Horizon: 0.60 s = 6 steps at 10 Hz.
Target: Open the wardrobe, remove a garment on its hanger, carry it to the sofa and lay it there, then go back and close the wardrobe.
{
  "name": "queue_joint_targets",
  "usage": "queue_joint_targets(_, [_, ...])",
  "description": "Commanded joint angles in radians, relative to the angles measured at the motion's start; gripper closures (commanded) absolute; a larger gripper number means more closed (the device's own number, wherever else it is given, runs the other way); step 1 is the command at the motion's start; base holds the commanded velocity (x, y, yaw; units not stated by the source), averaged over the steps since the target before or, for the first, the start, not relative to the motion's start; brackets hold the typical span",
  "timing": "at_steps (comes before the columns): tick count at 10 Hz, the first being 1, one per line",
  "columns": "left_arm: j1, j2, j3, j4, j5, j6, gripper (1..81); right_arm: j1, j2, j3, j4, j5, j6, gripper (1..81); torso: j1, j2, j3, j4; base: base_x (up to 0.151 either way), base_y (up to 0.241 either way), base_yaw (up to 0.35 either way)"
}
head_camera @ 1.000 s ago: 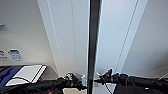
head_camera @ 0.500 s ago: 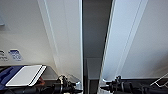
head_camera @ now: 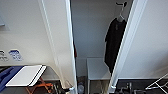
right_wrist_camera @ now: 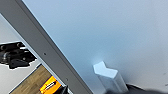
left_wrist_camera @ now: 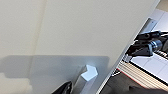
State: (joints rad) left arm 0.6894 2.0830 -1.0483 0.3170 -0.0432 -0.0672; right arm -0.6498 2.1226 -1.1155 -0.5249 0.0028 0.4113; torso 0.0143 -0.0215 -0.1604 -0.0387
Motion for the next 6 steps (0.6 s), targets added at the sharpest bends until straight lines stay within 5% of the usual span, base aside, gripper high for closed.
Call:
queue_joint_targets(1, [0.166,-0.245,0.232,0.102,0.086,-0.032,1.0,-0.017,-0.144,0.188,-0.018,0.026,0.029,1.0,0.0,0.0,0.0,0.0,0.0,0.0,0.0])
queue_joint_targets(3, [0.271,-0.413,0.278,0.143,-0.025,-0.028,1.0,-0.057,-0.258,0.22,-0.021,0.083,0.029,1.0,0.0,0.0,0.001,0.0,0.0,0.0,0.0])
queue_joint_targets(6, [0.55,-0.601,0.188,0.142,-0.332,-0.028,1.0,-0.172,-0.447,0.194,-0.046,0.201,0.032,1.0,0.0,0.0,0.001,0.0,0.0,0.0,0.0])
